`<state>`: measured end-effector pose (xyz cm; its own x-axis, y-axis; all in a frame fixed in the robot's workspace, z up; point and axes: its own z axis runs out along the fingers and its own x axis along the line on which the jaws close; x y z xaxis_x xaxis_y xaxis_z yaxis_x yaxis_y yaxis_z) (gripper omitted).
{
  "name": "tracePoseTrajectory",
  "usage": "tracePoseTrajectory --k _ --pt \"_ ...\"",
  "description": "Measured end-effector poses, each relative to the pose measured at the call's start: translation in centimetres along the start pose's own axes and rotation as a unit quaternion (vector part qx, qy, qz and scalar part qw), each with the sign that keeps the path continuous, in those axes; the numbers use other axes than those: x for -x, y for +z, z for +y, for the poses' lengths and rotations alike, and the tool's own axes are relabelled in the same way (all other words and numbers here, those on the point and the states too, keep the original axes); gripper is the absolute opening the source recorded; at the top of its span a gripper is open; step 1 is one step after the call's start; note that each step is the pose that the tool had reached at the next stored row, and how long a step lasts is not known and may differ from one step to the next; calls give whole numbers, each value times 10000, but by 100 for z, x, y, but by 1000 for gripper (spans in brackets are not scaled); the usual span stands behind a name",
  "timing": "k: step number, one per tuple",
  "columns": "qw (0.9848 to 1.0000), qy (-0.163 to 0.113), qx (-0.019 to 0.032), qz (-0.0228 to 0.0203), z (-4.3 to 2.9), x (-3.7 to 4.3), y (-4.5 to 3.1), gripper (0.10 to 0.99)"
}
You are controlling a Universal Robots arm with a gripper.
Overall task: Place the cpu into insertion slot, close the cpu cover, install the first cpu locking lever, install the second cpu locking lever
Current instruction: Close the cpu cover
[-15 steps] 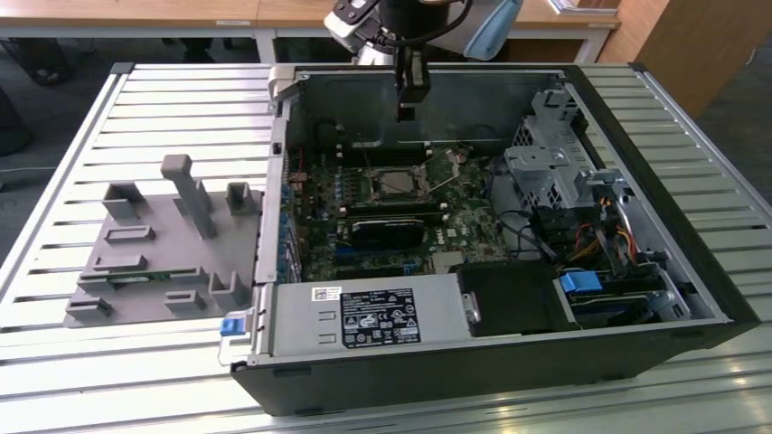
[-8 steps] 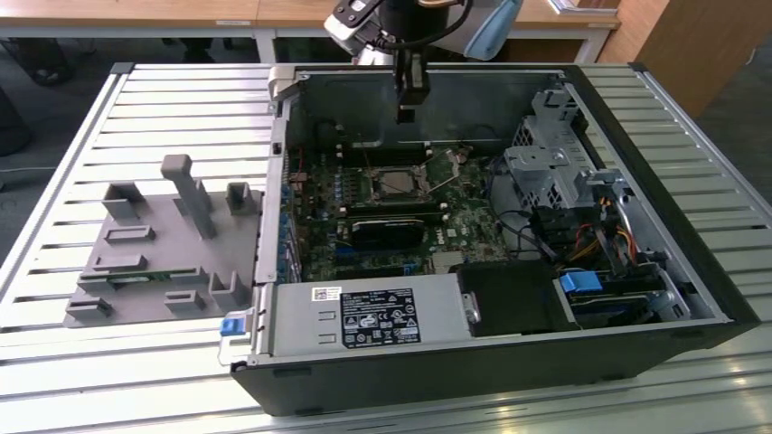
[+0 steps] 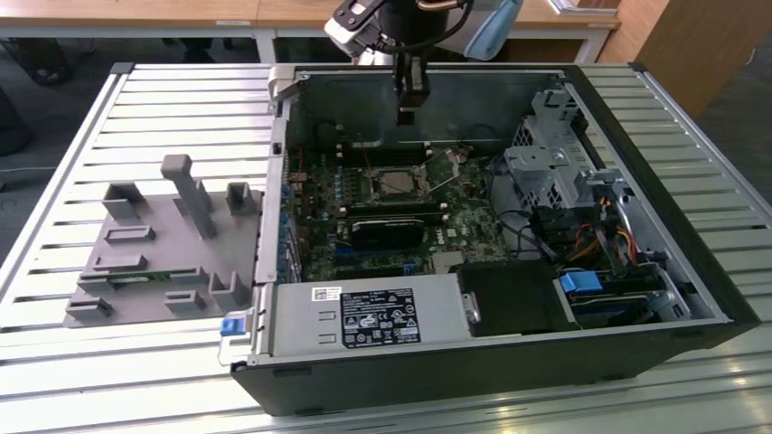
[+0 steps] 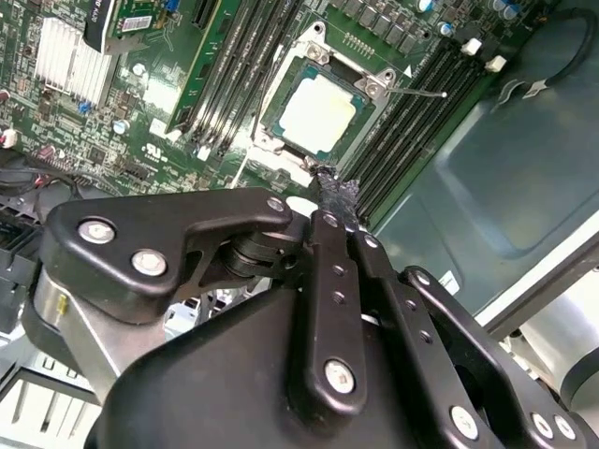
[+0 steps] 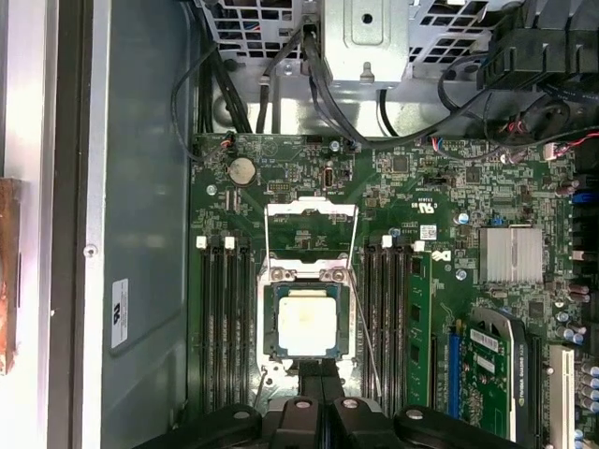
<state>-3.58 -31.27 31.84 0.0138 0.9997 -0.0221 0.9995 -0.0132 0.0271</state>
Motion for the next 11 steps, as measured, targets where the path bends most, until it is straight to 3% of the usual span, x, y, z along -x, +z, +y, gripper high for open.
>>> tracePoseTrajectory --k 1,2,11 --pt "10000 0 0 0 0 0 4 114" --pt "10000 0 0 0 0 0 8 173" --pt "10000 0 0 0 -1 -1 43 157"
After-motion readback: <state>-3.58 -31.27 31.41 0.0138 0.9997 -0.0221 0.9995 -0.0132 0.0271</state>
